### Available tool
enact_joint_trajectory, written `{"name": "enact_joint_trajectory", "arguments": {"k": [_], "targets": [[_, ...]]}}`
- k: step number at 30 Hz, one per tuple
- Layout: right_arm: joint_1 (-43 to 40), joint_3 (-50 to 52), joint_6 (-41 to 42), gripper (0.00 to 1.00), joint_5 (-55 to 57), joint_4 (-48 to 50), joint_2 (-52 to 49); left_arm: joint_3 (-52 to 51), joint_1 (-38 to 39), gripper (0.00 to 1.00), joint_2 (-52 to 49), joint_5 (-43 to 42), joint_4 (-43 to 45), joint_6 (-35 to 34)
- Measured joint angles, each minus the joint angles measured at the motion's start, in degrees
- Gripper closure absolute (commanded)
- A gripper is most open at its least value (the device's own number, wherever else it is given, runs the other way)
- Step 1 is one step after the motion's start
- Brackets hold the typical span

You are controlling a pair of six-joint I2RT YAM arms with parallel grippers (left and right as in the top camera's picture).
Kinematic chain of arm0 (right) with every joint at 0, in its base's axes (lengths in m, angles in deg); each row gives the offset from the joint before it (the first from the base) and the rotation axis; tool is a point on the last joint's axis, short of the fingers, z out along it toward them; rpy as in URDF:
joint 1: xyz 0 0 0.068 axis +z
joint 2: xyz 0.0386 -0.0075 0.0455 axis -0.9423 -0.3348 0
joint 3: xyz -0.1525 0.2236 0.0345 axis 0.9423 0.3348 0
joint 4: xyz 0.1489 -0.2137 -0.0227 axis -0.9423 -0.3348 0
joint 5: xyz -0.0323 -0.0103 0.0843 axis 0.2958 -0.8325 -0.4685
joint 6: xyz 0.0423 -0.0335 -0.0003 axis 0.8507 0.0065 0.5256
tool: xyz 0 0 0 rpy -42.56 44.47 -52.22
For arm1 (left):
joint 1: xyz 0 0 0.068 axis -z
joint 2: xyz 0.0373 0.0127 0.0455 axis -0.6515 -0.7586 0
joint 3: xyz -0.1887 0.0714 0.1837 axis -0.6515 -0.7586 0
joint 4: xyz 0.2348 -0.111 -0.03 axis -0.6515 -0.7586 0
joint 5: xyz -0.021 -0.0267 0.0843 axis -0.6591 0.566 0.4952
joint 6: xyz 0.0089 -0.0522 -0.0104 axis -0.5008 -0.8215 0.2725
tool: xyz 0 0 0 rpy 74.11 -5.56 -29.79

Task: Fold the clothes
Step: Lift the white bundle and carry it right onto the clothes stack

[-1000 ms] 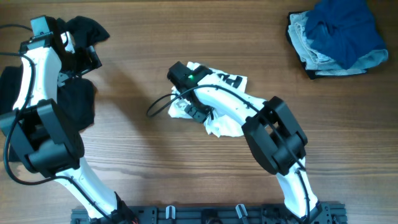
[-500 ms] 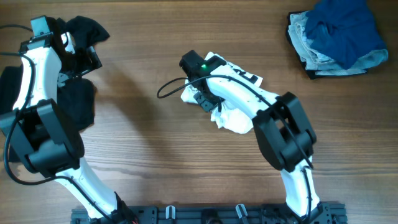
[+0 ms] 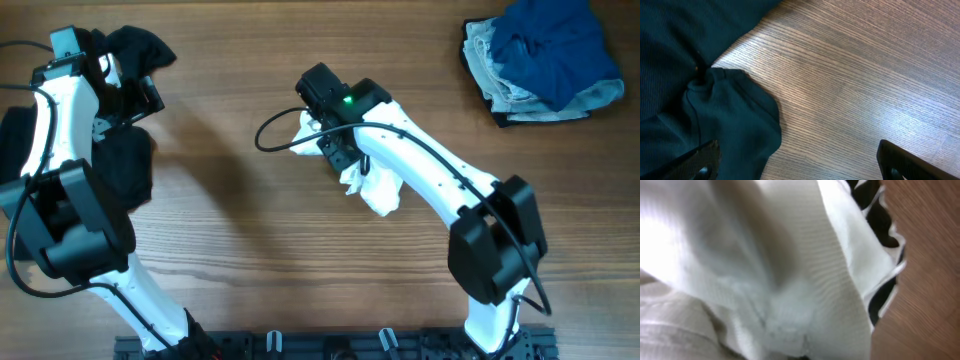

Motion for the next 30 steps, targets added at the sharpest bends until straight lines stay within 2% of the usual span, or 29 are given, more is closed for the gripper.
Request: {"name": "enact_joint_trajectory", "arguments": {"k": [17,25,30], "targets": [[0.02,0.09,7.56,0.96,-0.37,-3.69,22.53,0.0,0.0,0.0,0.0,-0.02,-0.26,0.0],[-0.02,0.09,11.8,0.96,4.81,-3.23,26.53,0.0,0.0,0.0,0.0,0.0,-0.26,0.0],[-3.13,0.11,13.05,0.96,9.92,3.21,26.53,0.0,0.0,0.0,0.0,-0.02,-0.28,0.0]]}}
